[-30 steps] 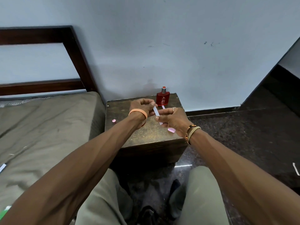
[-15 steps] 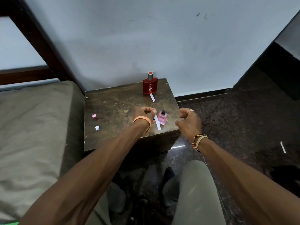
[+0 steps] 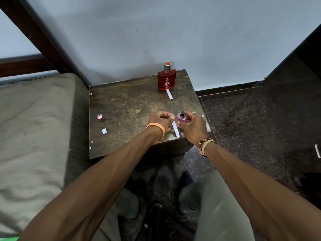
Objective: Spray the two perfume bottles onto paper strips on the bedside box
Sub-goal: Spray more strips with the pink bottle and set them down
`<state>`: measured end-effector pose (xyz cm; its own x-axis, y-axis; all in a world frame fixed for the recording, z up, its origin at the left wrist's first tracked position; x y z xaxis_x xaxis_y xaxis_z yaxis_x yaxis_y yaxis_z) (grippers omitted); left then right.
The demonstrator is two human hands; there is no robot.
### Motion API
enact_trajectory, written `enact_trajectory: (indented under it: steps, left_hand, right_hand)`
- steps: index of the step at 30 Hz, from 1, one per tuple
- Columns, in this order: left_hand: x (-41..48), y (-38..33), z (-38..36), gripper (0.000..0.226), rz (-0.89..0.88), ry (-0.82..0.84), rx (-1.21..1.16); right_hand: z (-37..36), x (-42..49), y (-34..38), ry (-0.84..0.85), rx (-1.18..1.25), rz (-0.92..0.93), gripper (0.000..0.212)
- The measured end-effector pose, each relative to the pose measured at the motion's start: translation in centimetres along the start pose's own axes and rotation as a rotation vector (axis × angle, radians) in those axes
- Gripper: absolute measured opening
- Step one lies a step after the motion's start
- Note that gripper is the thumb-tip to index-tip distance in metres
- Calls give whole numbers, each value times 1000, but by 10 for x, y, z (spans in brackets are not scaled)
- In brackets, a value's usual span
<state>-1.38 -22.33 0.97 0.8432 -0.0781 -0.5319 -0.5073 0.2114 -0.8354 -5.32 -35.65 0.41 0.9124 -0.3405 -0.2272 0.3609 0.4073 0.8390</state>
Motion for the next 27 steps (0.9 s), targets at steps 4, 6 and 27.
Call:
enact_trajectory:
  steps: [4,6,27]
  left_hand:
    - [-9,-3,4,11,40,-7,-79]
    - [-15,-9,9,8,61,22,-133]
    - [-185,-120,93,2,-272,-40,-276]
  right_hand:
    - [0,-8,7,-7,131,-7,23]
    - [3,-16,16,3,150,37,21]
    - [59,-165,169,-92,545,469,35]
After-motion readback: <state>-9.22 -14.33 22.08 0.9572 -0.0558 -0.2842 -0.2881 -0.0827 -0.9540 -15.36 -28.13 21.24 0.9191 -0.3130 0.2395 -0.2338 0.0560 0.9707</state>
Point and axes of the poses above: each hand's wrist, its own x-axis towards the middle knuckle, its own z-axis out of the back of the hand, y = z × x, the point moved 3 cm from there along x, towards the middle knuckle, and after that the axes turned 4 degrees about x, right-handed, at the moved point
